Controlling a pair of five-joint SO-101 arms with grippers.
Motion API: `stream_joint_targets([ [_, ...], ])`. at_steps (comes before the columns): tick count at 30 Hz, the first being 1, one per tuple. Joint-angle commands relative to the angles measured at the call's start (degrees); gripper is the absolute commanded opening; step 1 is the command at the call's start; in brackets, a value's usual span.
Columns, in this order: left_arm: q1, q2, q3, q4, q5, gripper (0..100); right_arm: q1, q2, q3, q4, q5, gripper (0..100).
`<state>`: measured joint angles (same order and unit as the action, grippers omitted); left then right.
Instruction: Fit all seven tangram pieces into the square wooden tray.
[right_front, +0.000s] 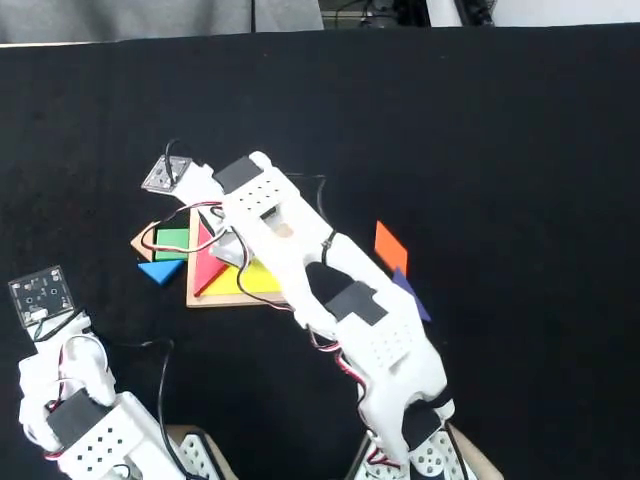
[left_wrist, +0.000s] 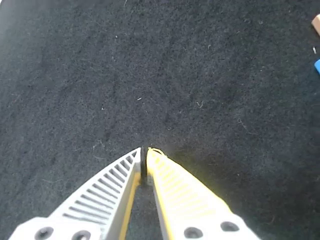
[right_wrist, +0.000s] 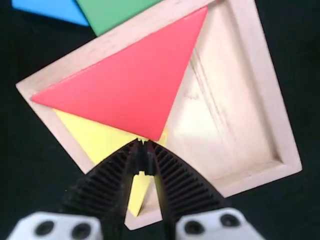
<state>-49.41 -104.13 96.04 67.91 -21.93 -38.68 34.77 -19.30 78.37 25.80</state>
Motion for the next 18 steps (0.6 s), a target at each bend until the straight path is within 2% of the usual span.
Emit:
stream_joint_targets([
  [1,0.7,-0.5,0.4,0.2,-0.6,3,1.0,0.0,-2.6,-0.7,0.3,1.1],
  [8,0.7,-0.5,0.4,0.2,-0.6,3,1.0,0.0,-2.5,-1.8,0.3,1.1],
  [13,0.7,-0.5,0.4,0.2,-0.6,3,2.5,-4.3,-2.9,4.2,0.3,1.1],
  [18,0.7,-0.5,0.4,0.2,-0.6,3,5.4,-15.0,7.8,4.0,0.7,1.1],
])
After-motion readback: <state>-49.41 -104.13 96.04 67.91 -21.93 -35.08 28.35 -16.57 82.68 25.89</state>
